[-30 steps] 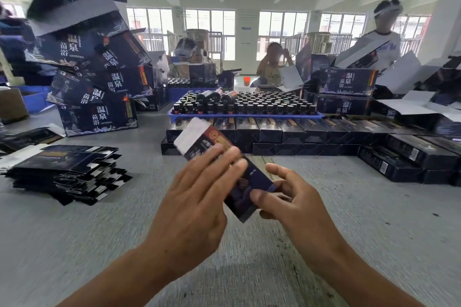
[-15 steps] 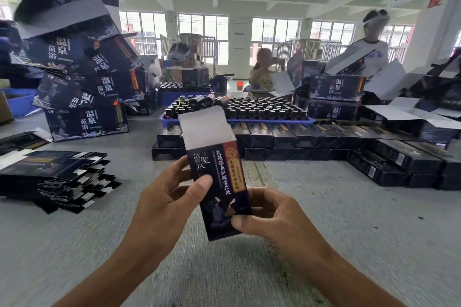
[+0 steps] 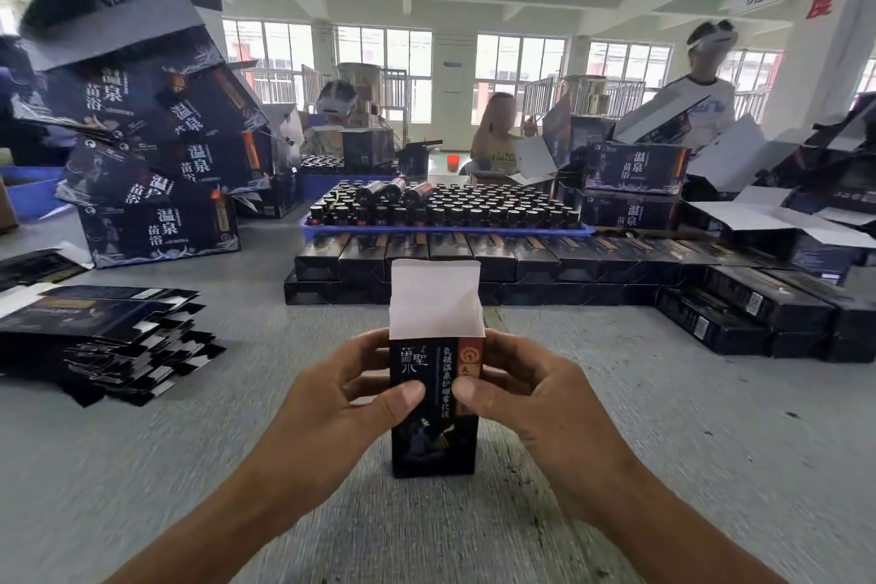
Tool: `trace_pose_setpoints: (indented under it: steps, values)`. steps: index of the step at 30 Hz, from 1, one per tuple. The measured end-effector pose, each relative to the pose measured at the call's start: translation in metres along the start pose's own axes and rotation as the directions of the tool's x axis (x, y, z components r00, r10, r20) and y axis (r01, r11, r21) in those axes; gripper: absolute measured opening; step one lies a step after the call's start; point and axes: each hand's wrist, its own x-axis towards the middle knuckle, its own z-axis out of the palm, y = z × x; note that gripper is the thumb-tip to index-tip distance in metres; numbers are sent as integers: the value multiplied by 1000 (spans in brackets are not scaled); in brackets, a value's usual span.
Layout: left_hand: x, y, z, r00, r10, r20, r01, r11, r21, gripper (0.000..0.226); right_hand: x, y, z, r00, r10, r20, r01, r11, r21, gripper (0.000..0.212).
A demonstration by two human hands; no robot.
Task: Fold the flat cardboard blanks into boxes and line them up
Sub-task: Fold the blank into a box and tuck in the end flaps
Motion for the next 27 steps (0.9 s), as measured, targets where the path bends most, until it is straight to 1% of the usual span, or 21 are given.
trace_pose_setpoints:
  steps: [3,6,9,12,15,21,24,27]
  values:
    - [0,1,-2,1000,-16,-13,16,1000,-17,49,0,0,-1,1000,1,25,-2,1000,25,51]
    - [0,3,-3,999,-4,-34,3,999,-43,49,-1,-1,-2,999,-8,50,6,999,43,54]
    - [0,6,-2,995,27,-97,-33,998,-58,48,-2,-2,-1,998,-14,61,11,998,59,56]
    - [0,7,-1,986,66,-154,-76,995,-58,56,-2,-3,-1,998,-17,61,13,998,65,56]
    - [0,8,-1,980,105,-171,-114,992,-47,62,-2,-4,-1,998,-22,59,17,997,82,55]
    - [-3,9,-2,968,201,-151,-198,980,32,47,-2,-4,0,998,-34,62,30,997,65,53]
    - [-4,9,-2,961,234,-146,-226,972,70,45,-4,-5,1,997,-49,51,48,999,25,55]
    - [-5,10,-1,955,258,-148,-245,964,102,46,-5,-9,1,995,-99,18,99,995,-11,59]
